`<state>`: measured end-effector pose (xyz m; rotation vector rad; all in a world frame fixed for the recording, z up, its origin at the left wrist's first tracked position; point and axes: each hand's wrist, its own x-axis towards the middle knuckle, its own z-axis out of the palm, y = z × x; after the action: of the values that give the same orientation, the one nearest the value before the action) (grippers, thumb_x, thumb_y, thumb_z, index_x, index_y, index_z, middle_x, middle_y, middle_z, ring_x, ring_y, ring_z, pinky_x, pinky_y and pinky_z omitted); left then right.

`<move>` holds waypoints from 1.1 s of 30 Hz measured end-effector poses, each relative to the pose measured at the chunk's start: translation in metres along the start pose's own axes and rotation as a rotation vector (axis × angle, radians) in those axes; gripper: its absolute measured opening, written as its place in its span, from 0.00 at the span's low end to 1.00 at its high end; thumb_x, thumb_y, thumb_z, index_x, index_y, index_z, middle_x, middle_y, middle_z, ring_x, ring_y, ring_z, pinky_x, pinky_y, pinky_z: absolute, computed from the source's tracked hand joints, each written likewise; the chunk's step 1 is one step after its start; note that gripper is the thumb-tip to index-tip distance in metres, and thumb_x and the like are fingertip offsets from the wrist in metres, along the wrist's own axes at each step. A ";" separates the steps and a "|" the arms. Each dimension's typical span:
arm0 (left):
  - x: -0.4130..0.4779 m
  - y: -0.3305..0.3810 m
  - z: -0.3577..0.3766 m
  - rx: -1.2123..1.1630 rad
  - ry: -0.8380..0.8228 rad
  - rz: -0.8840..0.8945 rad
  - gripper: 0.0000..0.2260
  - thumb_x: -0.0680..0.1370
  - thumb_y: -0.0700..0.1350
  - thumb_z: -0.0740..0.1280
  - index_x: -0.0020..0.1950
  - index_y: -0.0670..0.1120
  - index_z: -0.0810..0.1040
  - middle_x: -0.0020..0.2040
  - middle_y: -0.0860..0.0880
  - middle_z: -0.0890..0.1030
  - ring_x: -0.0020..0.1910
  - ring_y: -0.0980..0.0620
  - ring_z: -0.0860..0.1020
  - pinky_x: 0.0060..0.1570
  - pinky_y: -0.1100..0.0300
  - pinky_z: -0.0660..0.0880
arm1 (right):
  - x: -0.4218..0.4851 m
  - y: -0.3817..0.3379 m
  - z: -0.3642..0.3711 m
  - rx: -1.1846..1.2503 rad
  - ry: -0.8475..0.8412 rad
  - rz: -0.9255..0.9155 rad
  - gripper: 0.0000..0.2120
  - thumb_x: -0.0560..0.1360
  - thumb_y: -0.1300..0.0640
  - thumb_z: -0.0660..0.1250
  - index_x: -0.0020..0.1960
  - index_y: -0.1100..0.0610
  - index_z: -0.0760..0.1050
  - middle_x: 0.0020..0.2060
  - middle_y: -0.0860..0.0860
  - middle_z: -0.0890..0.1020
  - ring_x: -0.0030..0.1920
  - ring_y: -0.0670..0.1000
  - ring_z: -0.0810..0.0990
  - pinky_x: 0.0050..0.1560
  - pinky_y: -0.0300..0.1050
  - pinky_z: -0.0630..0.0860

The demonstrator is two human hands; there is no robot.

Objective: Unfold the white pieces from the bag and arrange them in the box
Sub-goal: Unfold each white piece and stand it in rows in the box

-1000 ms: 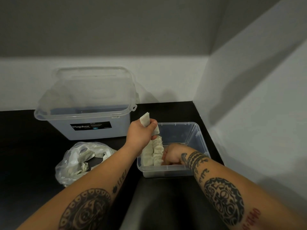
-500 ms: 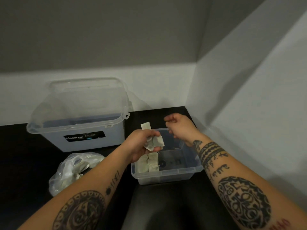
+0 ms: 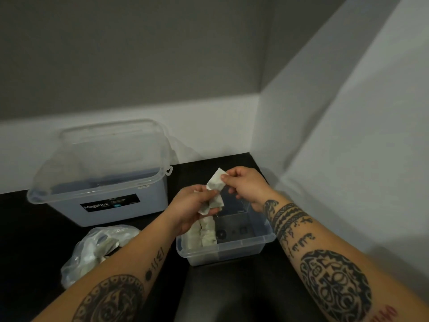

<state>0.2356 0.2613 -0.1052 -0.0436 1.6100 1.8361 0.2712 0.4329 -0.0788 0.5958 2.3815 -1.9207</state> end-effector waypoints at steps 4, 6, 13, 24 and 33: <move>0.004 0.001 0.000 0.070 0.138 0.188 0.08 0.78 0.39 0.73 0.57 0.41 0.82 0.50 0.40 0.86 0.48 0.43 0.87 0.53 0.48 0.84 | 0.003 0.008 0.002 0.205 0.007 0.195 0.05 0.80 0.57 0.69 0.55 0.55 0.79 0.41 0.52 0.83 0.32 0.45 0.76 0.29 0.38 0.71; 0.003 0.003 0.002 0.121 0.152 0.247 0.10 0.77 0.38 0.74 0.58 0.42 0.82 0.49 0.41 0.87 0.45 0.44 0.86 0.52 0.48 0.84 | 0.004 0.009 0.001 0.258 -0.043 0.304 0.05 0.80 0.57 0.68 0.53 0.57 0.80 0.37 0.50 0.80 0.31 0.45 0.74 0.29 0.39 0.70; 0.001 0.000 0.000 0.161 0.078 0.328 0.08 0.77 0.41 0.74 0.56 0.45 0.84 0.51 0.42 0.86 0.45 0.46 0.86 0.46 0.54 0.83 | 0.003 0.009 -0.007 0.509 -0.149 0.544 0.08 0.79 0.57 0.66 0.41 0.57 0.77 0.29 0.48 0.75 0.29 0.45 0.71 0.31 0.38 0.70; 0.009 0.000 -0.007 0.275 0.185 0.287 0.03 0.78 0.41 0.74 0.48 0.42 0.86 0.51 0.43 0.85 0.47 0.46 0.85 0.42 0.57 0.84 | 0.004 0.017 -0.003 0.150 -0.142 0.337 0.16 0.81 0.43 0.64 0.58 0.54 0.81 0.49 0.52 0.83 0.47 0.51 0.81 0.44 0.45 0.77; 0.014 0.003 -0.005 0.290 0.206 0.240 0.04 0.77 0.43 0.75 0.48 0.44 0.86 0.47 0.42 0.86 0.45 0.44 0.86 0.41 0.58 0.83 | 0.010 0.029 0.005 -0.116 -0.041 -0.136 0.04 0.78 0.54 0.72 0.52 0.51 0.83 0.44 0.49 0.85 0.47 0.48 0.84 0.49 0.43 0.80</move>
<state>0.2211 0.2631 -0.1108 0.0972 2.0901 1.7994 0.2696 0.4356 -0.1102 0.3943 2.5466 -1.8072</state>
